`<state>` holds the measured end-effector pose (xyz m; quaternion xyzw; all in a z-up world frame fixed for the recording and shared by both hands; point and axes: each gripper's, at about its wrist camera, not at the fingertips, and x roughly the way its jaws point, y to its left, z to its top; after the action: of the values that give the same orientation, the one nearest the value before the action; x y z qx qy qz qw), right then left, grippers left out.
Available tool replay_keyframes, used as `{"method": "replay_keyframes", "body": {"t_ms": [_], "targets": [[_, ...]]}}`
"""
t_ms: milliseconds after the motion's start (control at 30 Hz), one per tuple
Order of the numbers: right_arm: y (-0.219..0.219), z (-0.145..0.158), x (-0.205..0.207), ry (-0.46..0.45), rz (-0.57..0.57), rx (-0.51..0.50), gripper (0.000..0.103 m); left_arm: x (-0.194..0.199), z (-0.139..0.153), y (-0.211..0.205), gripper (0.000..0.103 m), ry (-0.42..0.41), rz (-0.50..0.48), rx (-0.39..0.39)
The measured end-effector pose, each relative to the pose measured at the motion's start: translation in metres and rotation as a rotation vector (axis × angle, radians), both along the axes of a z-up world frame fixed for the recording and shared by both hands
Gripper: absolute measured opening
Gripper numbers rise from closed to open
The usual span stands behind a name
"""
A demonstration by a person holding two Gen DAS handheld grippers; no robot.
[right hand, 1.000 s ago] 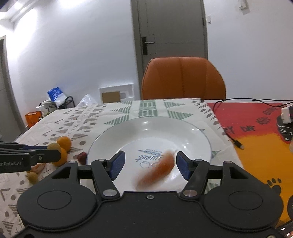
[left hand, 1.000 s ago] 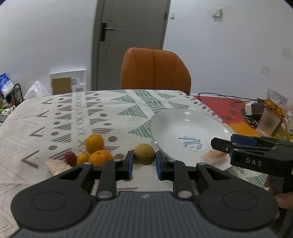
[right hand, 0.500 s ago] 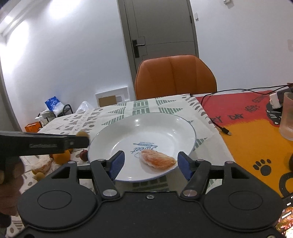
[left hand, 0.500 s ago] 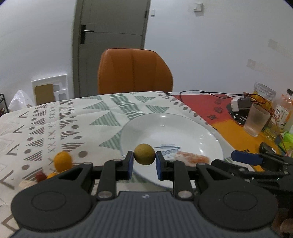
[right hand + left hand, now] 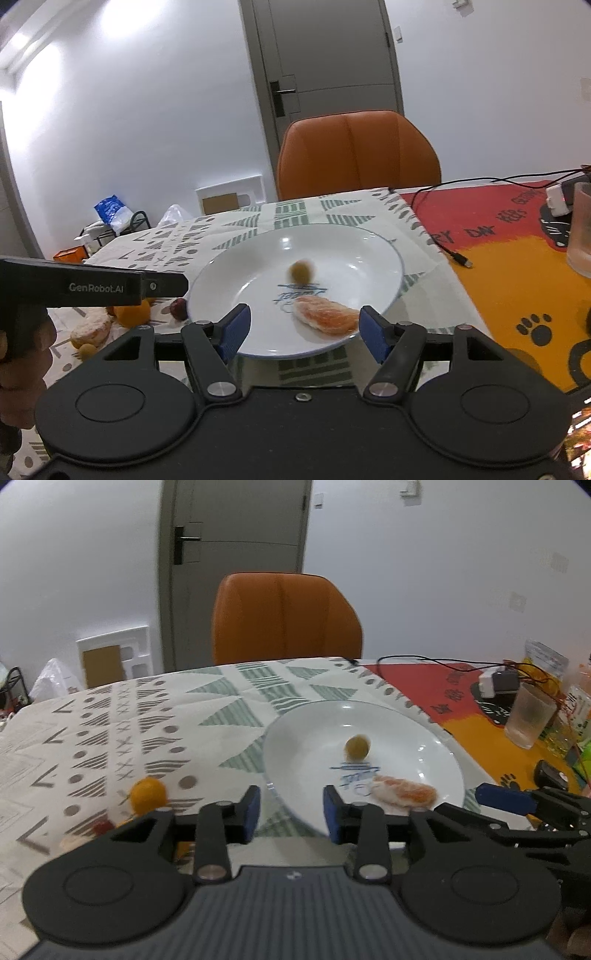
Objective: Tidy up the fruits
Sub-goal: 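Withdraw both grippers from the bowl toward the remaining fruit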
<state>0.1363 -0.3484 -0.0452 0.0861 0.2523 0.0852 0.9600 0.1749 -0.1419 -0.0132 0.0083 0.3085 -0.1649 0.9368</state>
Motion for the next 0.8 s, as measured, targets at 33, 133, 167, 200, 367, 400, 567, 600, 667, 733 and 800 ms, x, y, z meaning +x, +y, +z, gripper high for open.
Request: {"method": "replay_keyframes", "body": {"t_ms": [33,133,167,200,367,400,567,600,667,733,800], "targets": [[0.002,0.000,0.000,0.001,0.004,0.001,0.069,-0.001,0.000,0.004,0.047,-0.001,0.009,0.001],[0.010,0.000,0.000,-0.001,0.013,0.001,0.072,-0.005,0.001,0.014,0.062,-0.007,0.039,0.005],[0.012,0.001,0.001,-0.004,0.015,0.001,0.074,-0.007,0.002,0.018,0.064,-0.013,0.048,0.006],[0.014,0.002,0.001,-0.007,0.017,0.001,0.075,-0.008,0.002,0.021,0.069,-0.018,0.056,0.010],[0.024,0.004,0.002,-0.016,0.019,-0.001,0.085,-0.013,0.004,0.038,0.071,-0.011,0.096,0.027],[0.026,0.004,0.002,-0.016,0.020,0.000,0.087,-0.013,0.005,0.042,0.071,-0.008,0.104,0.028],[0.038,0.008,0.000,-0.028,0.038,0.013,0.100,-0.021,0.008,0.066,0.071,-0.016,0.163,0.028],[0.040,0.009,0.001,-0.027,0.044,0.020,0.102,-0.022,0.008,0.070,0.071,-0.019,0.174,0.027],[0.045,0.010,0.001,-0.021,0.059,0.036,0.103,-0.026,0.010,0.081,0.071,-0.026,0.202,0.024],[0.052,0.010,0.002,-0.014,0.077,0.046,0.103,-0.028,0.011,0.092,0.071,-0.030,0.232,0.020],[0.059,0.010,0.002,-0.013,0.099,0.051,0.103,-0.030,0.012,0.102,0.071,-0.030,0.259,0.018]]}}
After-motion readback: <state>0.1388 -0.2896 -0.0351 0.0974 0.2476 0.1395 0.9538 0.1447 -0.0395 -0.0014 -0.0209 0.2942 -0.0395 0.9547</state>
